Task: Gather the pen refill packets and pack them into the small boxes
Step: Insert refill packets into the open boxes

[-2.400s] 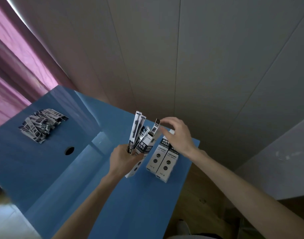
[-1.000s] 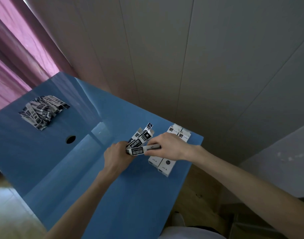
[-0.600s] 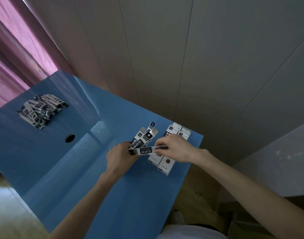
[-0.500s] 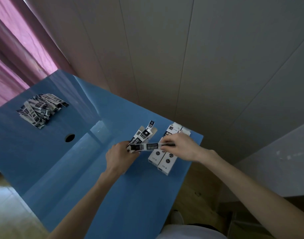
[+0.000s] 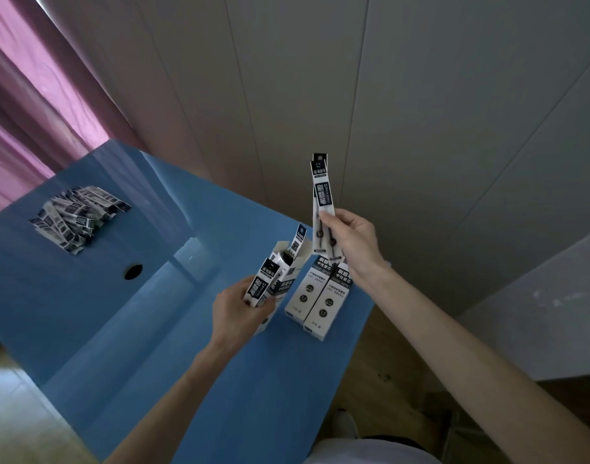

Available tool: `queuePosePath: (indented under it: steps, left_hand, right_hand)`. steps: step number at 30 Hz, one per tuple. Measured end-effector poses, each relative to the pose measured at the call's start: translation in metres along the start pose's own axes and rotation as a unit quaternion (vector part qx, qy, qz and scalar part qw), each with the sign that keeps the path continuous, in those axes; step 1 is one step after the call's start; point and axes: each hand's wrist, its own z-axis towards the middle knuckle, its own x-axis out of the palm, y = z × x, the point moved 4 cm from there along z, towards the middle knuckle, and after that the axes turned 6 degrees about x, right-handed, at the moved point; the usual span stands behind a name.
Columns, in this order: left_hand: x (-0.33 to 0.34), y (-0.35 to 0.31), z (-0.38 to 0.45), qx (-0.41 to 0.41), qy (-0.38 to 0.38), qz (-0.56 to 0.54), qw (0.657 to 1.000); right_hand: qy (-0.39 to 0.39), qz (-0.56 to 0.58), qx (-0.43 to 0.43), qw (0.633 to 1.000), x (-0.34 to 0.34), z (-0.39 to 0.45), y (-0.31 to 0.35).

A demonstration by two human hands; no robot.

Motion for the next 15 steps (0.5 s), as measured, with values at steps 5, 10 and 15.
queuePosePath:
  steps: [5,10,15]
  left_hand:
    - [0.002,-0.001,-0.003,0.006,0.003,-0.011,1.000]
    - [0.001,0.001,-0.004,0.003,-0.004,-0.017,1.000]
    - [-0.001,0.000,-0.003,-0.001,-0.026,-0.033,0.999]
  right_hand:
    - [-0.011,0.001,-0.027,1.000,0.022,0.004,0.009]
    - [0.005,-0.051,-0.053,0.997,0.037,0.005,0.008]
    - [0.031,-0.191,-0.104,0.976,0.038,0.004,0.005]
